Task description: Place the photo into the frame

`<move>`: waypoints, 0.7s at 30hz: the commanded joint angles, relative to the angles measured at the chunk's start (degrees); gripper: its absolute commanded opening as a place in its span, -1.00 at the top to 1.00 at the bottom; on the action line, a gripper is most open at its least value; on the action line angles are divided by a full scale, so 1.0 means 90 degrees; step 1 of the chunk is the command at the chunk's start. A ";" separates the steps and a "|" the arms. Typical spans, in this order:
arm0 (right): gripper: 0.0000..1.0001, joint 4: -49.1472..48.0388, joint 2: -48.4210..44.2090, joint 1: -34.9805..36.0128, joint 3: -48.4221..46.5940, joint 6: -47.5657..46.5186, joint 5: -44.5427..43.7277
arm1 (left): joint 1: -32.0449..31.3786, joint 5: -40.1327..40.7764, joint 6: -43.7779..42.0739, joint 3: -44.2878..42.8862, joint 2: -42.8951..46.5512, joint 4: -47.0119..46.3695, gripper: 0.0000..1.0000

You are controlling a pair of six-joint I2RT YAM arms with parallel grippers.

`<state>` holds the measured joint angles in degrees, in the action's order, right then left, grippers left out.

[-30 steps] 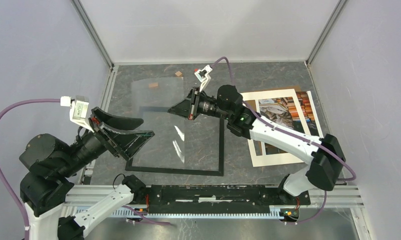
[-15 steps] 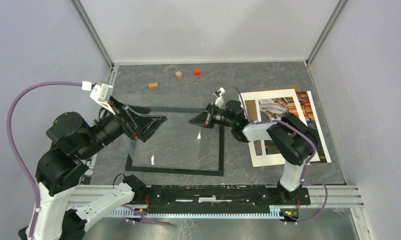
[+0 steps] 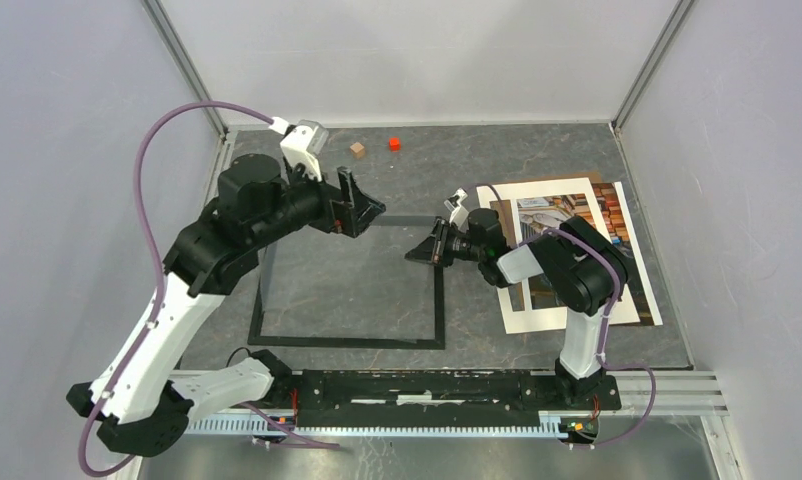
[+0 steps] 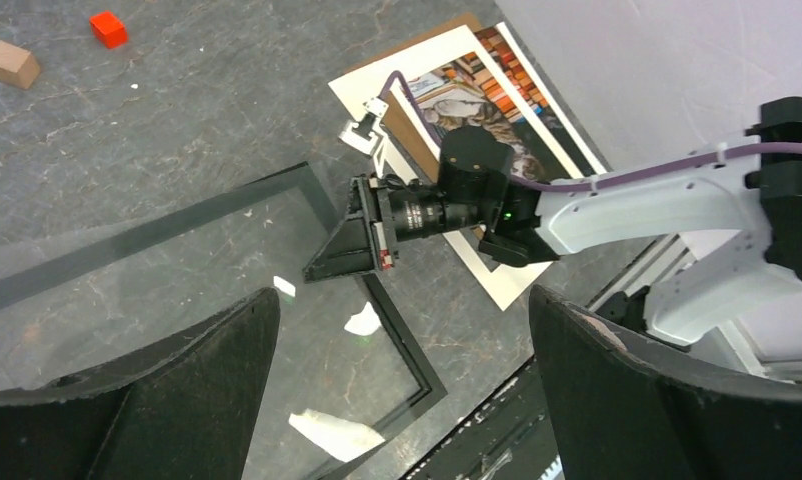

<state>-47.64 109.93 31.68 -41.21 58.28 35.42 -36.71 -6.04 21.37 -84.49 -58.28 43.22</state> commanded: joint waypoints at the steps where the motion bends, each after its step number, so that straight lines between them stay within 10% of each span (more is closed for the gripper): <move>1: 0.51 -0.0669 -0.0078 -0.0063 0.0172 -0.0651 0.0228 | 0.0014 0.0102 -0.0676 0.0250 -0.0041 -0.0696 -1.00; 12: 0.24 -0.3278 0.0471 -0.0152 0.0720 0.0452 -0.0046 | 0.0016 0.0434 -0.1127 0.1106 0.0035 -0.1484 -1.00; 21: 0.49 -0.2411 0.0250 -0.0074 0.1090 -0.0104 -0.0857 | 0.0011 0.0928 -0.0825 0.1584 0.0240 -0.1262 -1.00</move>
<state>-68.47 113.65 30.65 -30.63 59.94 30.92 -36.71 -1.52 14.50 -71.77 -58.13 32.75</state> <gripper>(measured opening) 0.331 0.996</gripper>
